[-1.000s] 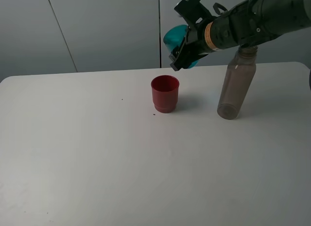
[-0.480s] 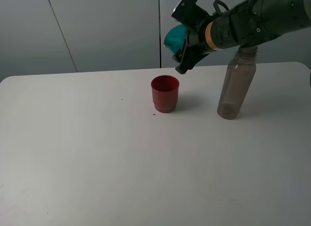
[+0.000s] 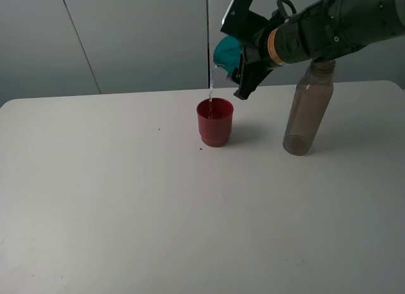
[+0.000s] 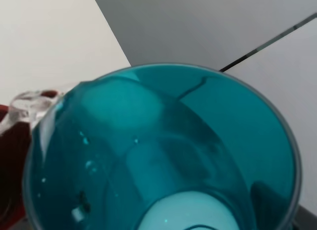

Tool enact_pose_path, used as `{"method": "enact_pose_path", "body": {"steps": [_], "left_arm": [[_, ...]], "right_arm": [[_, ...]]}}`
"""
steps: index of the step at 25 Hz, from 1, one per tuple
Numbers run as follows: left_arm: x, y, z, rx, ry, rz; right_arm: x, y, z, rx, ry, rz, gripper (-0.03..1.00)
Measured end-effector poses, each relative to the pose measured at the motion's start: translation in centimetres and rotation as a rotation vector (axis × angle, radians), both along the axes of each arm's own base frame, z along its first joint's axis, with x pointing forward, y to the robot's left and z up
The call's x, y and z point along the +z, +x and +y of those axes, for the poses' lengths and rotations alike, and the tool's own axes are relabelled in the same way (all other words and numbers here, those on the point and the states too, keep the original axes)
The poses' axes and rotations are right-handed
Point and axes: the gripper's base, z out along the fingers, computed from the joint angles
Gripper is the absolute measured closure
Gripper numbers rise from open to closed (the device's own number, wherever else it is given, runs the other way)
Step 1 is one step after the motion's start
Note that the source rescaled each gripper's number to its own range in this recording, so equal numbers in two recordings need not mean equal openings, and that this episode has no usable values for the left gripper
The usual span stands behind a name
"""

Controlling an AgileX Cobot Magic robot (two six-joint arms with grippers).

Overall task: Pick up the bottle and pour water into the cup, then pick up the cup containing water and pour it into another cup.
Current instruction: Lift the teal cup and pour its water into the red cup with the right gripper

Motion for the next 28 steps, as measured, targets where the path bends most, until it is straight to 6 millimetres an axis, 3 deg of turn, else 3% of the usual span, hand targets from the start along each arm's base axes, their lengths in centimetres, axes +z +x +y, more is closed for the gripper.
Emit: {"method": "enact_pose_path", "body": {"steps": [28], "left_arm": [[0.0,0.0,0.0,0.000,0.000,0.000]], "right_arm": [[-1.0,0.5,-0.5,0.070,-0.219,-0.071,0.81]]}}
